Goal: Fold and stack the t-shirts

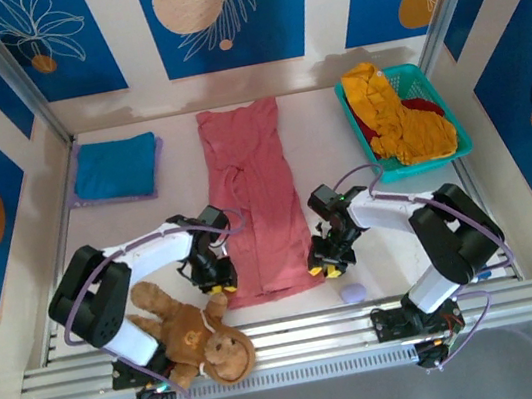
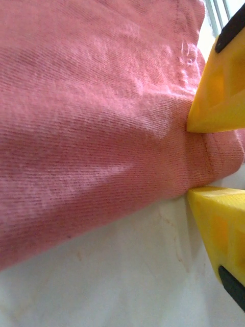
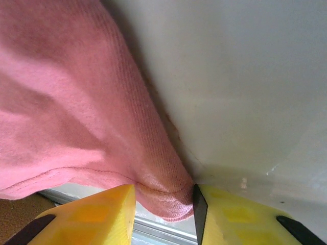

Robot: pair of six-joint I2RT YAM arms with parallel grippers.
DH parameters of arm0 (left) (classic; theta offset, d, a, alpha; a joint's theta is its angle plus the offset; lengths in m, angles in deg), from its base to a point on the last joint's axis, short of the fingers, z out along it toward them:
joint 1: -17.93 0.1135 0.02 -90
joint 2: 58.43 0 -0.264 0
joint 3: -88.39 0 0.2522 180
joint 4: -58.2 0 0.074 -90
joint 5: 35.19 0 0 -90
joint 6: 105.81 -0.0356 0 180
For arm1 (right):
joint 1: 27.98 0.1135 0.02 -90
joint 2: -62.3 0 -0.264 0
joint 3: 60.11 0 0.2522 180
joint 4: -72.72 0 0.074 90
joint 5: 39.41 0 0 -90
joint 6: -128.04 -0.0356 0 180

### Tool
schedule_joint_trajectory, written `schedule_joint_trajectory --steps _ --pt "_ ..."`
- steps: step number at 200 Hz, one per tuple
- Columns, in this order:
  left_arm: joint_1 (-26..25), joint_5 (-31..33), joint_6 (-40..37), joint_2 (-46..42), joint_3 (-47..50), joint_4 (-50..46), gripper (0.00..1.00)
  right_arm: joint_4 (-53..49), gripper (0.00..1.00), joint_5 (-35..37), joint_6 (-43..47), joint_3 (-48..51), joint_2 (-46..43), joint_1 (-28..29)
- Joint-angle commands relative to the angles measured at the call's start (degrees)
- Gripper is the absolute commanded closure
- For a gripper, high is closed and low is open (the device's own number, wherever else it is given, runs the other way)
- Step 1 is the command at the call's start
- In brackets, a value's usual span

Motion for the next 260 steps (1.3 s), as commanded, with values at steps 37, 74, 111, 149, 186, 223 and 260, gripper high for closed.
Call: schedule_joint_trajectory --steps 37,74,111,149,186,223,260 --pt "-1.06 -2.04 1.55 1.59 1.92 3.15 0.78 -0.15 0.76 -0.83 0.81 -1.30 1.78 0.76" --pt "-1.17 -2.35 1.66 1.21 1.21 2.98 0.88 -0.15 0.91 -0.96 0.91 -1.74 1.69 0.84" --pt "-1.03 -1.67 1.46 -0.63 -2.54 0.96 1.00 -0.05 0.99 -1.42 0.98 -2.82 1.12 0.52" --pt "-0.03 -2.68 0.24 2.56 -8.63 1.27 1.00 1.33 1.00 -3.24 1.15 -5.97 2.04 -1.88" --pt "2.34 -1.02 -1.35 3.78 -14.87 -0.75 1.00 1.16 1.00 -2.94 1.73 -11.44 2.10 -4.67" --pt "7.45 -1.04 -2.79 3.17 -18.45 0.05 1.00 0.37 1.00 -2.72 2.61 -18.72 3.85 -8.08" --pt "13.34 -4.98 -2.97 4.81 -20.27 5.17 1.00 1.06 1.00 -2.75 3.72 -25.53 8.50 -10.84"
